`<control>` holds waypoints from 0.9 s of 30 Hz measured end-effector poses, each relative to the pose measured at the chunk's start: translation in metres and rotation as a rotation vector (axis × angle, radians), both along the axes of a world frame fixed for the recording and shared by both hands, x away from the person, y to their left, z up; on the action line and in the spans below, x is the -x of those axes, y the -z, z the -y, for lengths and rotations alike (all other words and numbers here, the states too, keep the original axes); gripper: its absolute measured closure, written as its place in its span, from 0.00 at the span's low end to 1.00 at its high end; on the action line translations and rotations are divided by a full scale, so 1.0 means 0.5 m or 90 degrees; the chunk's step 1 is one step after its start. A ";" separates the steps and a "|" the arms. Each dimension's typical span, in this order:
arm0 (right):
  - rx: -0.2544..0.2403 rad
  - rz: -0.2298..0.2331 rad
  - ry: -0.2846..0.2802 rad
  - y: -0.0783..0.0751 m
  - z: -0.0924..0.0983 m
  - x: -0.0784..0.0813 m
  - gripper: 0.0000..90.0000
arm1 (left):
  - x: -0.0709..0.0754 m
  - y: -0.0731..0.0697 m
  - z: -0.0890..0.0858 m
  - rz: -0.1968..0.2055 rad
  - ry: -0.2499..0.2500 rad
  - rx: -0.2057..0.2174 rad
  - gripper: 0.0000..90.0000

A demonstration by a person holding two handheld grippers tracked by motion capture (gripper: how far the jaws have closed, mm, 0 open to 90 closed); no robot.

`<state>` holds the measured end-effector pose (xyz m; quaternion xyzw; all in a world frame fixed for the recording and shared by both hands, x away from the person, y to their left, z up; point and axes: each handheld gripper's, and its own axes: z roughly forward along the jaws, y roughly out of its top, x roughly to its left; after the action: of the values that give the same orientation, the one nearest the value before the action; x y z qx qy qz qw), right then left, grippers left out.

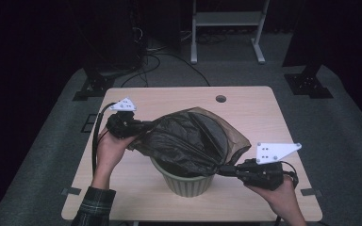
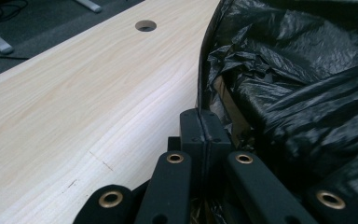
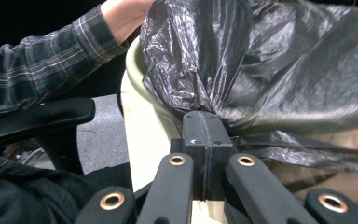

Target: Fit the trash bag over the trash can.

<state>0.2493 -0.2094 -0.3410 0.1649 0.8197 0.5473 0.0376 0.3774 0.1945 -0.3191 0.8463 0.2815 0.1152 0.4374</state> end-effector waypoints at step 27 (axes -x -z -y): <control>0.011 0.059 0.042 -0.087 0.025 -0.020 0.76 | -0.004 0.005 0.007 -0.004 0.003 -0.007 1.00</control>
<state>0.2592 -0.2219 -0.2976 0.1661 0.8159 0.5456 0.0952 0.3794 0.1909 -0.3214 0.8499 0.2803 0.1130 0.4318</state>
